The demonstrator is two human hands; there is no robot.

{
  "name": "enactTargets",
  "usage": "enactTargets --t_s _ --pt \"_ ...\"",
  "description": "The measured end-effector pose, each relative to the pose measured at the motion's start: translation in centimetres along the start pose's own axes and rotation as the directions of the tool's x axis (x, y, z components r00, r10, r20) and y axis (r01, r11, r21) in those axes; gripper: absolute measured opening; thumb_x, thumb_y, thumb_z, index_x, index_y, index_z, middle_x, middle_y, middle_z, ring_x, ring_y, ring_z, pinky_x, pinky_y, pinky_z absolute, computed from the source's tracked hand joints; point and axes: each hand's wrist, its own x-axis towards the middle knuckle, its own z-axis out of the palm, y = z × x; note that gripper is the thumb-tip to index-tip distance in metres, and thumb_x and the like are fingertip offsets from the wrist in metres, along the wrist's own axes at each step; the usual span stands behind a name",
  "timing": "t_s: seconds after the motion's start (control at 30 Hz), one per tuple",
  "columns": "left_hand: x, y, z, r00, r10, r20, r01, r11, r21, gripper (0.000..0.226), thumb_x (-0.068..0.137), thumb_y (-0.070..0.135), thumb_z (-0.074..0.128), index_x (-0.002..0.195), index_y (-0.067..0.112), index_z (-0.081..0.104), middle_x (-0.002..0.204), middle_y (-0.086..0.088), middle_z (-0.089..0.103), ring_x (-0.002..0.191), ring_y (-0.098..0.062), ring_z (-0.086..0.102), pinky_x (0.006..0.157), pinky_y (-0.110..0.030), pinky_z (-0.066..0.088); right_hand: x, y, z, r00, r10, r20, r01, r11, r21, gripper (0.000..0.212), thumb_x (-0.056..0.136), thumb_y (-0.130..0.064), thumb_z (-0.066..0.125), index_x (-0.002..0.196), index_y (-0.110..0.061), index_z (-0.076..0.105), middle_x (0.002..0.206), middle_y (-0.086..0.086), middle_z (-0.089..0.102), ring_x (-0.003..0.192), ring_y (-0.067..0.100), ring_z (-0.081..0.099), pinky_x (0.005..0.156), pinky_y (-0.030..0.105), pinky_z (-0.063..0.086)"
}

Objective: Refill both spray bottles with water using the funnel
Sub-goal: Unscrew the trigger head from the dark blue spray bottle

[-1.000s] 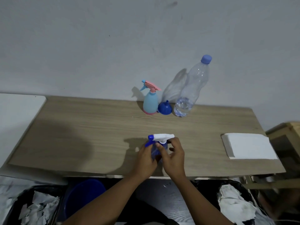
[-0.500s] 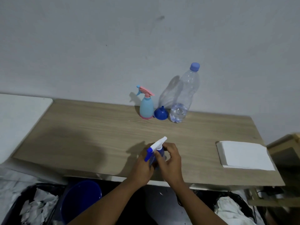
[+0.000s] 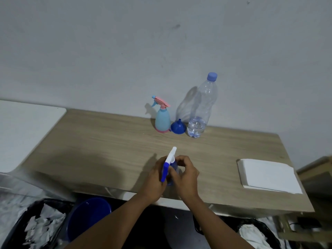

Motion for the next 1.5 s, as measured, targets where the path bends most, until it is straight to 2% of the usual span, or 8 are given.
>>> enactTargets --t_s 0.13,0.33,0.53,0.7,0.9,1.1,1.27,1.5 --pt "0.1 -0.3 0.0 0.999 0.034 0.006 -0.034 0.999 0.035 0.059 0.089 0.012 0.062 0.14 0.03 0.04 0.134 0.011 0.054 0.12 0.003 0.054 0.099 -0.013 0.042 -0.2 0.6 -0.6 0.995 -0.098 0.033 0.099 0.994 -0.037 0.033 0.085 -0.038 0.065 0.119 -0.039 0.063 0.108 -0.022 0.068 0.101 0.007 0.066 0.091 0.052 0.051" --pt "0.0 0.0 0.1 0.999 0.035 0.003 -0.035 0.998 0.047 0.062 0.089 0.005 0.061 0.143 0.026 0.039 0.129 0.015 0.055 0.112 0.009 0.056 0.088 -0.005 0.042 0.5 -0.1 -0.4 0.999 0.016 0.036 -0.015 0.999 -0.037 0.029 0.074 -0.049 0.07 0.098 -0.041 0.057 0.094 -0.02 0.067 0.096 0.013 0.064 0.09 0.05 0.051" --pt "0.1 -0.2 0.1 0.999 0.045 0.001 -0.045 0.999 0.021 0.059 0.091 0.008 0.063 0.142 0.026 0.041 0.133 0.015 0.054 0.12 0.007 0.053 0.096 -0.008 0.041 0.0 0.5 -0.8 0.995 -0.059 0.08 0.063 0.997 -0.046 0.036 0.085 -0.037 0.067 0.122 -0.038 0.062 0.109 -0.02 0.068 0.104 0.011 0.065 0.095 0.055 0.047" --pt "0.1 -0.3 0.1 0.999 0.046 0.016 -0.047 0.998 0.051 0.066 0.088 0.004 0.064 0.146 0.025 0.038 0.136 0.012 0.052 0.117 0.006 0.054 0.091 -0.004 0.041 0.5 -0.5 -0.4 0.998 0.041 0.042 -0.039 0.998 -0.045 0.029 0.077 -0.037 0.074 0.1 -0.04 0.058 0.096 -0.018 0.067 0.098 0.017 0.063 0.089 0.05 0.052" --pt "0.0 -0.2 0.2 0.999 0.036 -0.014 -0.036 0.999 0.011 0.062 0.089 0.005 0.062 0.138 0.035 0.04 0.13 0.016 0.054 0.117 0.008 0.054 0.094 -0.009 0.042 -0.1 -0.1 -0.9 0.994 -0.068 0.086 0.073 0.996 -0.051 0.04 0.084 -0.042 0.065 0.123 -0.034 0.063 0.112 -0.02 0.067 0.105 0.008 0.065 0.096 0.052 0.049" --pt "0.0 -0.6 0.2 0.999 0.021 -0.038 -0.019 0.999 0.032 0.07 0.086 -0.008 0.052 0.126 0.048 0.042 0.121 0.02 0.057 0.109 0.007 0.059 0.087 -0.009 0.047 0.7 -1.4 -0.4 0.999 0.01 0.031 -0.008 0.997 -0.074 0.029 0.069 -0.04 0.07 0.097 -0.037 0.061 0.092 -0.02 0.067 0.088 0.005 0.065 0.085 0.045 0.054" --pt "0.3 -0.9 0.4 0.999 0.048 0.003 -0.049 0.998 0.033 0.063 0.088 0.006 0.063 0.142 0.031 0.04 0.131 0.012 0.056 0.116 -0.001 0.058 0.096 -0.018 0.048 0.3 -0.3 -0.8 0.992 -0.038 0.118 0.051 0.993 -0.11 0.041 0.082 -0.042 0.063 0.122 -0.037 0.063 0.107 -0.019 0.067 0.101 0.006 0.064 0.097 0.056 0.046" --pt "0.0 -0.2 0.3 1.0 -0.004 -0.009 0.004 1.0 0.006 0.052 0.094 0.01 0.058 0.136 0.035 0.04 0.121 0.013 0.061 0.105 0.006 0.062 0.082 -0.008 0.047 1.0 -1.5 -0.9 0.997 -0.004 0.078 0.009 0.998 -0.059 0.021 0.079 -0.032 0.073 0.096 -0.036 0.061 0.093 -0.016 0.068 0.089 0.006 0.066 0.084 0.043 0.055"
